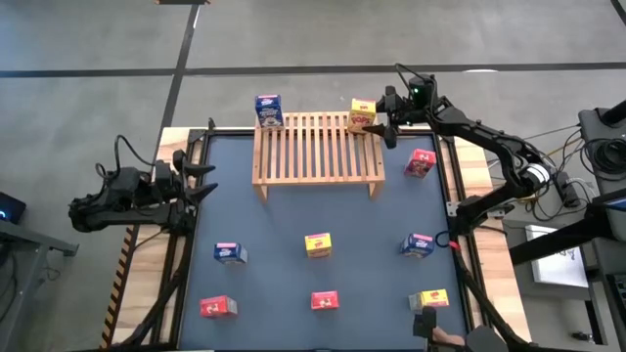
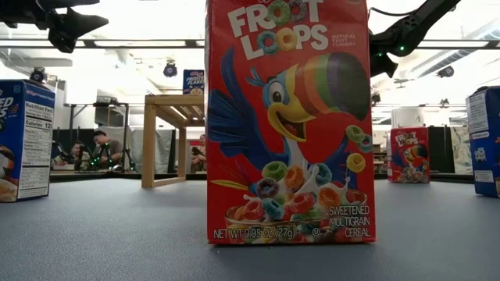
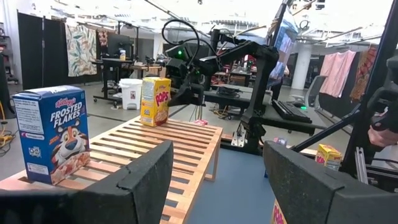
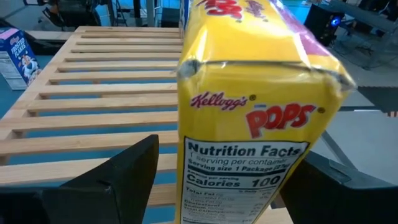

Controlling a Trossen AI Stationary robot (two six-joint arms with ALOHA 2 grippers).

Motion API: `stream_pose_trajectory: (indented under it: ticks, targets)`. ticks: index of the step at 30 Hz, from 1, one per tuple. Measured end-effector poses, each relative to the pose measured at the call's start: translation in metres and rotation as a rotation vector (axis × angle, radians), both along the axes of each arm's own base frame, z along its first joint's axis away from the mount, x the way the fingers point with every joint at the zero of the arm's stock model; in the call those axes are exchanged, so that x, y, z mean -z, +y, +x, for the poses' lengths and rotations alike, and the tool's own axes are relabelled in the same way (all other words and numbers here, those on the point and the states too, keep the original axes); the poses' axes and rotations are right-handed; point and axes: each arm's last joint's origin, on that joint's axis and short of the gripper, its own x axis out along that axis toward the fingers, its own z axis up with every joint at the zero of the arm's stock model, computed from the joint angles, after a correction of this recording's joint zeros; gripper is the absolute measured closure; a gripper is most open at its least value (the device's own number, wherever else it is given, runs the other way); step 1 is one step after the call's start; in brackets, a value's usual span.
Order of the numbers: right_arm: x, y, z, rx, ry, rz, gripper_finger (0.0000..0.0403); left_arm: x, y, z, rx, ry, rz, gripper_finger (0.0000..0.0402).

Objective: Stack cereal on shelf
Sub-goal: Put the top right yellow cereal box on the shelf, then put the left blue cereal box on the shelf aligned with the other blue cereal box

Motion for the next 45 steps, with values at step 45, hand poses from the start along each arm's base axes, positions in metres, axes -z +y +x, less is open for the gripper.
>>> stream_pose_trajectory:
  ticks: [45]
  targets:
    - [-0.085, 0.102, -0.071, 0.244, 0.025, -0.152, 0.0108, 0.0, 0.0, 0.0, 0.001, -0.002, -0.007, 0.0168]
